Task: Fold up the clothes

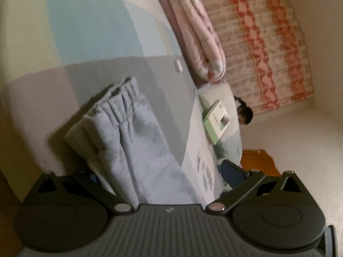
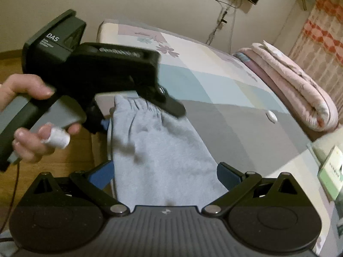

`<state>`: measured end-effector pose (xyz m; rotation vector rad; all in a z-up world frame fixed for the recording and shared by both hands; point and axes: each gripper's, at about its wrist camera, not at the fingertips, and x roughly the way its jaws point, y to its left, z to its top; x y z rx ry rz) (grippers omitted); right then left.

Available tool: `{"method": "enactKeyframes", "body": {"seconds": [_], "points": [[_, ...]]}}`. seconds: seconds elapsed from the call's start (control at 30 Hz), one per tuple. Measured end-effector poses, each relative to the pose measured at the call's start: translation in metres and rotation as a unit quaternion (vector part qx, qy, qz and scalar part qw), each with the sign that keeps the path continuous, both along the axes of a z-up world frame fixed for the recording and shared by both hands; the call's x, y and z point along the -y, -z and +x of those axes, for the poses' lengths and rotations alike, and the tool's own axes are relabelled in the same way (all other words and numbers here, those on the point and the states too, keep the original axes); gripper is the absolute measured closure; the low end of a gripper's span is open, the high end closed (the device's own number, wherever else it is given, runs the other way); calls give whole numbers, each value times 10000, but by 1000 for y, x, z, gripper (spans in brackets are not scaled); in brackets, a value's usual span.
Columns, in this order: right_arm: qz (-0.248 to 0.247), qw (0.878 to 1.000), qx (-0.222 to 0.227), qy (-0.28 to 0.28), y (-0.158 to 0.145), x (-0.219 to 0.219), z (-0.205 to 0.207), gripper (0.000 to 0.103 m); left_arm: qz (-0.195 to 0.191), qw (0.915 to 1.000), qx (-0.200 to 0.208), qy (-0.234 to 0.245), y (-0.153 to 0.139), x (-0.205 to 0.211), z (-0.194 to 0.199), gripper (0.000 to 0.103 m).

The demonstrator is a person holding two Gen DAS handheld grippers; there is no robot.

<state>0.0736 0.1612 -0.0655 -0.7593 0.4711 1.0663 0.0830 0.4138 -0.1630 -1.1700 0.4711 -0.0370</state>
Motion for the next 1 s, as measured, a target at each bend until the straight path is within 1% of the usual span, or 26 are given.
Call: {"method": "enactKeyframes", "body": {"seconds": [0.07,0.1,0.13,0.17,0.2,0.23,0.27,0.3,0.33,0.37,0.47,0.53,0.6,0.67,0.77,0.8,0.9,0.97,1.0], "points": [[35,9998,-165,141,-3,12,5,0,94,9999,18,-67,2,-1,1,3],[83,9990,-343,268,-4,18,10,0,141,9998,27,-100,2,-1,2,3],[131,9978,-521,395,-5,24,16,0,201,9997,29,-126,3,-1,3,7],[179,9960,-699,521,-6,31,22,0,357,9993,-22,-95,1,0,2,16],[231,9937,-883,651,-7,37,27,0,498,9987,-91,-88,0,0,2,22],[312,9901,-1111,801,-8,43,35,0,616,9978,-203,-113,0,-1,3,37],[386,9863,-1310,928,-8,48,41,0,651,9972,-336,-168,0,-4,3,56],[458,9819,-1505,1051,-7,53,47,0,694,9963,-455,-215,0,-6,3,66],[524,9776,-1674,1162,-6,58,51,0,797,9955,-470,-201,-2,-5,3,85],[590,9729,-1842,1266,-4,62,56,0,899,9946,-485,-187,-4,-3,3,91],[803,9585,-2354,1393,-2,73,61,0,1207,9912,-531,-146,-11,0,3,92],[977,9458,-2769,1386,0,75,68,0,1411,9883,-561,-119,-16,2,3,92],[1169,9263,-3262,1478,3,76,80,0,1615,9851,-590,-91,-20,5,3,92],[1332,9028,-3762,1601,7,75,93,0,1818,9814,-620,-64,-25,7,3,92],[1623,8574,-4522,1843,20,71,119,0,2121,9750,-663,-23,-31,11,3,92],[1728,8389,-4772,1966,26,69,128,0,2212,9729,-672,-9,-34,12,2,92],[2037,7806,-5453,2277,43,62,152,0,2253,9726,-568,31,-36,11,-1,92],[2180,7522,-5740,2391,54,57,164,0,2281,9724,-498,58,-37,11,-3,92],[2215,7426,-5821,2462,58,54,169,0,2294,9722,-464,72,-38,10,-5,92]]}}
